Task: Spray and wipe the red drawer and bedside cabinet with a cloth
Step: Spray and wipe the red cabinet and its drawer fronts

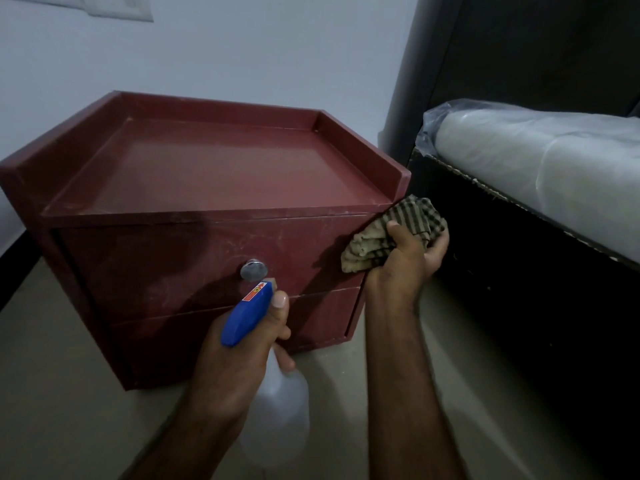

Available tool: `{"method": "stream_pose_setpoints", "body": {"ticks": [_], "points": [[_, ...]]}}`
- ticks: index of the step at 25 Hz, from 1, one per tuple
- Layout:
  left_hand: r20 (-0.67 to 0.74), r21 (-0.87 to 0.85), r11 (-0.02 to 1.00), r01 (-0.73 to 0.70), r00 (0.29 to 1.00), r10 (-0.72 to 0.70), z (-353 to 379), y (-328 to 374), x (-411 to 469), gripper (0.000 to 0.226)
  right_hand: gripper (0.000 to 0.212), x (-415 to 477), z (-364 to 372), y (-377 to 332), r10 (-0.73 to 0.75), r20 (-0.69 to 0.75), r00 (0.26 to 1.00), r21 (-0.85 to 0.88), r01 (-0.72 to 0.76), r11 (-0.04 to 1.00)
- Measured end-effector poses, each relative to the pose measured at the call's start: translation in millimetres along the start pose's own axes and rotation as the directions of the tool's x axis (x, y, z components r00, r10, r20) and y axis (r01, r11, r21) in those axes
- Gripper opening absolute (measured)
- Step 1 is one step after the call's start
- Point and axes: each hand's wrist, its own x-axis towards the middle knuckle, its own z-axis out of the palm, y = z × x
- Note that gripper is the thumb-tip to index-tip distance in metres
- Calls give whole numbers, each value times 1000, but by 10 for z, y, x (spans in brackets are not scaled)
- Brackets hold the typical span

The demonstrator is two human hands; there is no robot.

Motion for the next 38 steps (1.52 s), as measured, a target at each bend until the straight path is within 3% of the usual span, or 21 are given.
{"method": "stream_pose_setpoints", "body": {"ticks": [2, 5, 11, 18, 22, 27, 30, 33, 38], "points": [[-14, -1, 1000, -3, 1000, 3, -32, 5, 14, 56, 74, 10, -69, 49, -97, 34, 995, -158, 102, 982], [-23, 10, 1000, -21, 1000, 21, -96, 1, 44, 56, 71, -74, -101, 143, -253, 146, 957, -419, 291, 860], [-55, -8, 998, -56, 997, 56, -194, -55, 50, 54, 68, -380, -91, 338, -289, 223, 931, -446, 361, 819], [-82, -20, 999, -48, 996, 46, -276, -112, 54, 58, 68, -905, -134, 576, -221, 529, 819, -476, 503, 721], [-78, -29, 999, -40, 996, 38, -285, -104, 43, 57, 66, -669, -179, 442, -318, 445, 838, -538, 533, 653], [-77, -22, 999, -29, 997, 27, -320, -104, 37, 59, 70, -254, -297, 233, -389, 242, 889, -604, 451, 657], [-71, 0, 1000, -25, 997, 25, -351, -124, 55, 61, 71, -333, -273, 262, -390, 245, 888, -626, 452, 636], [-92, -12, 999, -40, 995, 38, -384, -168, 90, 58, 70, -475, -227, 341, -335, 257, 906, -591, 422, 687], [-147, -46, 998, -39, 989, 32, -427, -220, 141, 57, 69, -981, -207, 587, -147, 459, 876, -535, 405, 741]]}}
